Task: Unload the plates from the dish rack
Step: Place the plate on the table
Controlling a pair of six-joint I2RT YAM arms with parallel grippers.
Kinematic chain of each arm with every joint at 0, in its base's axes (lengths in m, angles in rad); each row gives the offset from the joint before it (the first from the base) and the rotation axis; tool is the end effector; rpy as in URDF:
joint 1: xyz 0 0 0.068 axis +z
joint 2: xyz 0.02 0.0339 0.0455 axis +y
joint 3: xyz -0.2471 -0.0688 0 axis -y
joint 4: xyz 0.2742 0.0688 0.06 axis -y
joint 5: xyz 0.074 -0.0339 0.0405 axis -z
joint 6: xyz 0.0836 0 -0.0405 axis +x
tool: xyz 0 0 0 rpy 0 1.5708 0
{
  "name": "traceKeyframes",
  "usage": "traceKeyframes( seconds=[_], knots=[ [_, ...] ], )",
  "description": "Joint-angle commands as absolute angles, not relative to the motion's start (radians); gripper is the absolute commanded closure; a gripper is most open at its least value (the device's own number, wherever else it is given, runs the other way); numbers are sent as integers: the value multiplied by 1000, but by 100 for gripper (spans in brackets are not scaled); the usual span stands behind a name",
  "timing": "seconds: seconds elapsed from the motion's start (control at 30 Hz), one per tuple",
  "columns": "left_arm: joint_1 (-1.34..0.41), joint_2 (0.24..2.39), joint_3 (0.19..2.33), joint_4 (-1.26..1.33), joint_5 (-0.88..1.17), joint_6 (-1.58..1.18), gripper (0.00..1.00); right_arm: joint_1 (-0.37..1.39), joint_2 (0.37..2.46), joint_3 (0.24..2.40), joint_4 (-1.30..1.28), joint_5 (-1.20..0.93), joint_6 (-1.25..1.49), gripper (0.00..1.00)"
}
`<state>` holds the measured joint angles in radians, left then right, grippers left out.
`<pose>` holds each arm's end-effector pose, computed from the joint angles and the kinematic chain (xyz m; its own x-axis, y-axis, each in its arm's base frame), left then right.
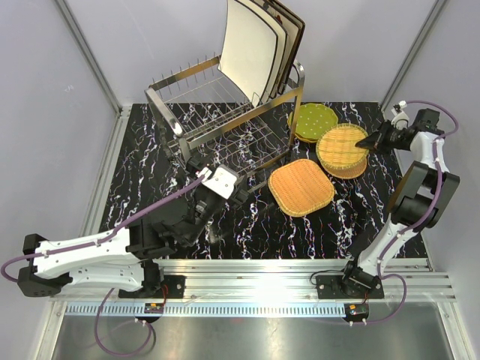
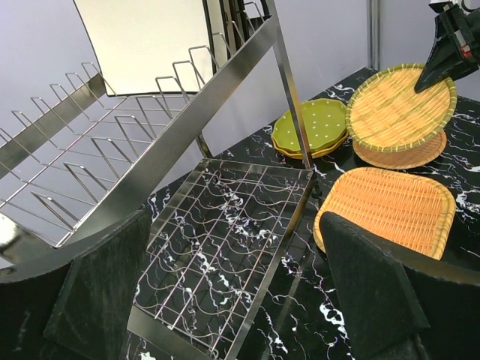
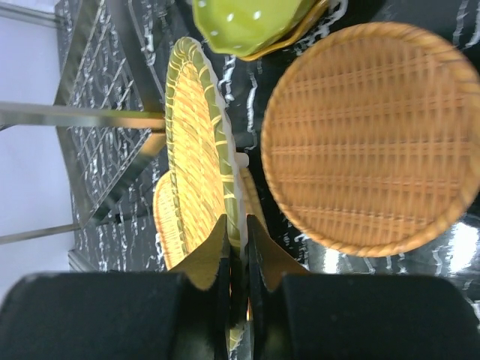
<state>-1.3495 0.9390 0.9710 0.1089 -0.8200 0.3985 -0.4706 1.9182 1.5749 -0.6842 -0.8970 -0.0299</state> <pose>0.1202 -0.2558 0.4000 0.2250 0.2059 -0.9524 0.4550 0.8421 0.2896 0.4287 -0.1448 0.2020 -0.7603 0.3659 -0.5367 -0.0999 0.7506 0.6532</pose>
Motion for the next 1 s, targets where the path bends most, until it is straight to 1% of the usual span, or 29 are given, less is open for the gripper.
traceKeyframes(
  seconds=[0.0, 0.2, 0.43, 0.53, 0.63, 0.67, 0.77, 0.8, 0.87, 0.9, 0.97],
  knots=[
    [-1344, 939, 999, 141, -824, 362, 1, -491, 1962, 1650, -646, -873, -37, 98],
    [-1342, 936, 1000, 127, -830, 342, 1, -500, 2019, 1683, -661, -841, -66, 95],
    [-1338, 948, 1014, 121, -830, 334, 1, -502, 2082, 1709, -680, -818, -97, 90],
    [-1336, 959, 1023, 114, -828, 331, 1, -502, 2108, 1732, -692, -810, -106, 87],
    [-1333, 968, 1034, 107, -825, 331, 1, -502, 2131, 1749, -695, -807, -110, 80],
    [-1333, 972, 1038, 106, -825, 330, 1, -502, 2135, 1758, -696, -808, -110, 76],
    [-1330, 982, 1046, 106, -822, 330, 1, -502, 2149, 1766, -703, -811, -115, 67],
    [-1328, 985, 1048, 104, -821, 330, 1, -502, 2157, 1767, -706, -810, -124, 60],
    [-1327, 991, 1054, 106, -816, 331, 1, -502, 2164, 1779, -724, -804, -135, 51],
    [-1325, 994, 1055, 104, -813, 331, 1, -502, 2174, 1784, -735, -790, -153, 42],
    [-1324, 994, 1058, 106, -808, 330, 1, -502, 2181, 1799, -764, -755, -170, 30]
  ],
)
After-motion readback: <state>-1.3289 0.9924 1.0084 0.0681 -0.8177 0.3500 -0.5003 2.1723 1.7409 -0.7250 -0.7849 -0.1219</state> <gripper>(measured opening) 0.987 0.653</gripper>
